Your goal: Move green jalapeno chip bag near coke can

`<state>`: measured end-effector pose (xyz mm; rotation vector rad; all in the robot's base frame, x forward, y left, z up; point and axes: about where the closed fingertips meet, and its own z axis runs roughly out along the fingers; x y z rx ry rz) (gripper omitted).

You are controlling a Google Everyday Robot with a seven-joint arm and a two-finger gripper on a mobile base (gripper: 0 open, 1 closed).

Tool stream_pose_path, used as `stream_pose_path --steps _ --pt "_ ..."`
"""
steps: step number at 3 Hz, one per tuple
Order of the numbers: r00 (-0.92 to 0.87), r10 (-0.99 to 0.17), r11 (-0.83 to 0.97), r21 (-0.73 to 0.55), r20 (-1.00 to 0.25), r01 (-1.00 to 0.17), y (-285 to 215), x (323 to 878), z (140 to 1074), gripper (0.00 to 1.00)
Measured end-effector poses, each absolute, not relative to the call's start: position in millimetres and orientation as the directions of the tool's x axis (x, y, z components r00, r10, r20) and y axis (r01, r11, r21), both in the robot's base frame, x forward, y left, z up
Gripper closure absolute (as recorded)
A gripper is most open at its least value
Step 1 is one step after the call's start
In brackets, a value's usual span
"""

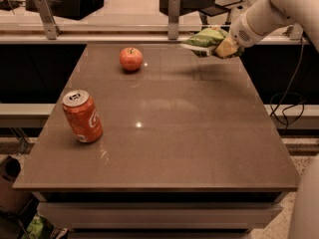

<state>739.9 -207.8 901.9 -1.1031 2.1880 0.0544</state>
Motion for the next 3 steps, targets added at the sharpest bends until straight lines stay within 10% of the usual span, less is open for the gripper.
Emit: stream_pose_path --steps 3 --pt "-0.278 -0.728 0.474 -0.167 -0.627 -0.864 -186 660 934 1.0"
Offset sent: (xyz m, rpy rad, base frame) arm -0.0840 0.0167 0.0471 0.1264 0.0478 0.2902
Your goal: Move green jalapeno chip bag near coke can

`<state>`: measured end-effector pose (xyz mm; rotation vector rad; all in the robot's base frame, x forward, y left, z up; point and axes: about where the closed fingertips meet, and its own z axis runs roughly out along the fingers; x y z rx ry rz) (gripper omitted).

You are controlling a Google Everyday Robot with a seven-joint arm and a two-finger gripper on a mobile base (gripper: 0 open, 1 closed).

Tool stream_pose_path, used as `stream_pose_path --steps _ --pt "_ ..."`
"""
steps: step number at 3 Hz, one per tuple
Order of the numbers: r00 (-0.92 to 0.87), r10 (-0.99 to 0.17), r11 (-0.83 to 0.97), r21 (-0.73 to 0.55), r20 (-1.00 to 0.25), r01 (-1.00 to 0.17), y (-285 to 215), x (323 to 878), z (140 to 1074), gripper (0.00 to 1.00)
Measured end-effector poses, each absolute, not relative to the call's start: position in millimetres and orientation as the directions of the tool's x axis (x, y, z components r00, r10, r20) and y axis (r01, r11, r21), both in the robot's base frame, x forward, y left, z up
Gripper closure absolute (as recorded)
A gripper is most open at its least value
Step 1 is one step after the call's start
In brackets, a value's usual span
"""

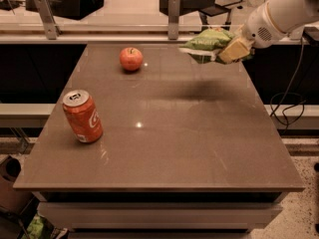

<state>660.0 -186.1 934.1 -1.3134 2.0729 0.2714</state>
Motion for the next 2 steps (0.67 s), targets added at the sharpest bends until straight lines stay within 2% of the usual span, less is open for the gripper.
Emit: stream_pose_path --steps 2 --pt "-0.253 -0.766 0.393 -0.12 -0.591 -0.912 -146 594 925 1.0"
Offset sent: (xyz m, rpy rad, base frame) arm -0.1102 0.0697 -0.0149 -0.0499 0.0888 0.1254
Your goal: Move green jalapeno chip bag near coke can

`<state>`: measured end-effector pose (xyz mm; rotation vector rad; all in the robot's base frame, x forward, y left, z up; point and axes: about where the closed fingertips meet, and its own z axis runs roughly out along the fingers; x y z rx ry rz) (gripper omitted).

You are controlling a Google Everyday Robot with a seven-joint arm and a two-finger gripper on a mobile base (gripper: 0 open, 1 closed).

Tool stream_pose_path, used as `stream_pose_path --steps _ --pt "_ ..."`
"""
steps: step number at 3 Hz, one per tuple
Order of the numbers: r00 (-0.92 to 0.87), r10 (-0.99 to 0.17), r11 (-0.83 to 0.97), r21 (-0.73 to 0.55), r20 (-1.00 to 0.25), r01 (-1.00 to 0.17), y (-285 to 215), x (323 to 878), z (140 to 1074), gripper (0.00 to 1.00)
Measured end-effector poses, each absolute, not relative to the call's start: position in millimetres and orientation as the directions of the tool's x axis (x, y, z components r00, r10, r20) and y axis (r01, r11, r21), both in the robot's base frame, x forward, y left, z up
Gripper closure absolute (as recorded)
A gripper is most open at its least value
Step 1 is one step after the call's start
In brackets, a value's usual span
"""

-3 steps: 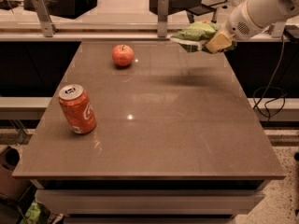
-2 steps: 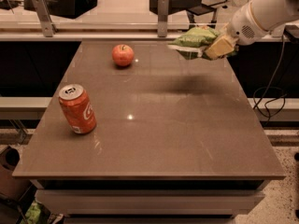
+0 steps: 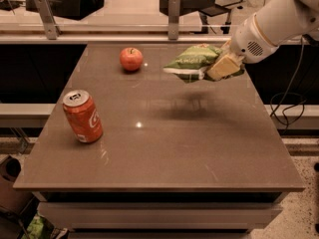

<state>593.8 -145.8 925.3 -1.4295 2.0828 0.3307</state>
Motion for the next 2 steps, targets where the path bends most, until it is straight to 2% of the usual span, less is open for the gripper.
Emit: stream_pose_path --steps 2 --pt "-0.213 -0.811 0.333 -0.13 -0.545 -0.934 -97 538 915 1.0"
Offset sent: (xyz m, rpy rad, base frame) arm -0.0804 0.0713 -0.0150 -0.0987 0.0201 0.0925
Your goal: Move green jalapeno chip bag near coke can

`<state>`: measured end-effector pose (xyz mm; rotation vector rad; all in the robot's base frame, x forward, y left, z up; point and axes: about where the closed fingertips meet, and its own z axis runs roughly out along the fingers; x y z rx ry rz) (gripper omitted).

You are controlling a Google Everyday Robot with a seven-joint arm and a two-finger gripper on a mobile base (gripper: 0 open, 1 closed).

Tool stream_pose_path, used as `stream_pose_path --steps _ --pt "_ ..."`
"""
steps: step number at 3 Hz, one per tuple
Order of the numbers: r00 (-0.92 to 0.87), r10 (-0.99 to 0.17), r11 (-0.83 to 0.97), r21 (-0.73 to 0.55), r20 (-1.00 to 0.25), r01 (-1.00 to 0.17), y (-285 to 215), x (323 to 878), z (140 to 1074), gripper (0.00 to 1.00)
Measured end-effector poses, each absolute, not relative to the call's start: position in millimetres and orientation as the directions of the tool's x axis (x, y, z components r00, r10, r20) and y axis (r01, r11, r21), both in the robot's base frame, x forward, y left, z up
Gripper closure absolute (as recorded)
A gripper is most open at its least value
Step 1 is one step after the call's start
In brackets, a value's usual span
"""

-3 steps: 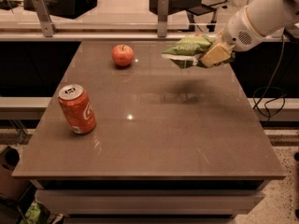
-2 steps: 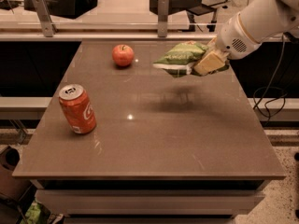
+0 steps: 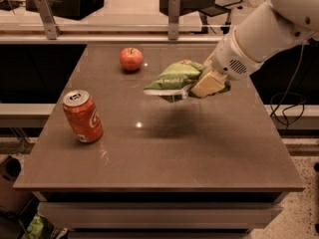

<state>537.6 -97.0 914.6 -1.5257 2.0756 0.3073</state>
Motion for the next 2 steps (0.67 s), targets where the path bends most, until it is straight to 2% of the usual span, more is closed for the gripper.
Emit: stream_pose_path --steps 2 --pt "-0.081 -0.879 0.154 -0.118 -0.47 -0.981 -59 502 910 1.0"
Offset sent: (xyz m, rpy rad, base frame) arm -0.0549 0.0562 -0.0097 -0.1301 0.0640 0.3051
